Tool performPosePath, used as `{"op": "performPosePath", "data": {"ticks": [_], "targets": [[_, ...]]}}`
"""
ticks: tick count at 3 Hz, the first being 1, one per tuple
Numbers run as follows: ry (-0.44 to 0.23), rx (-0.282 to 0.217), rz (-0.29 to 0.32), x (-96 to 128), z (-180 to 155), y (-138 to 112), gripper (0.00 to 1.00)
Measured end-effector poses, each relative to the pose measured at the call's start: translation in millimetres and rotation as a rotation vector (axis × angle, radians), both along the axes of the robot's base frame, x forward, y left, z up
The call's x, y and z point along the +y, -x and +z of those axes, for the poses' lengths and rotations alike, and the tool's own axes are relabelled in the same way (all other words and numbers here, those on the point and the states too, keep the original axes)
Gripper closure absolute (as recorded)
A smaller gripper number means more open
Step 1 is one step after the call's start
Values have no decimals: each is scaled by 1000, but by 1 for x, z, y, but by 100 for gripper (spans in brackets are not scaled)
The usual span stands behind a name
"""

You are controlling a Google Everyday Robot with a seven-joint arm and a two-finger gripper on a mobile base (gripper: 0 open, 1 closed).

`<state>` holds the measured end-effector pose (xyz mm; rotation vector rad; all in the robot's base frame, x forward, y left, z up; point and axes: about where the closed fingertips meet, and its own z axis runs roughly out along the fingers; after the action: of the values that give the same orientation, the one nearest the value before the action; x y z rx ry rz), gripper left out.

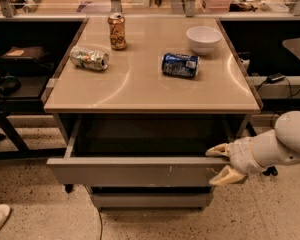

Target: Open top drawer

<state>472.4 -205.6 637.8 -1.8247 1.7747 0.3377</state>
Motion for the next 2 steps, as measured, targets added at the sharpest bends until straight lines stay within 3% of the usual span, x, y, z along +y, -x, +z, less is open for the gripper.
{"op": "performPosePath", "data": {"ticks": [1, 2], "targets": [[10, 40, 50, -13, 2, 61, 16], [31, 64, 84, -30, 5, 119, 39]]}}
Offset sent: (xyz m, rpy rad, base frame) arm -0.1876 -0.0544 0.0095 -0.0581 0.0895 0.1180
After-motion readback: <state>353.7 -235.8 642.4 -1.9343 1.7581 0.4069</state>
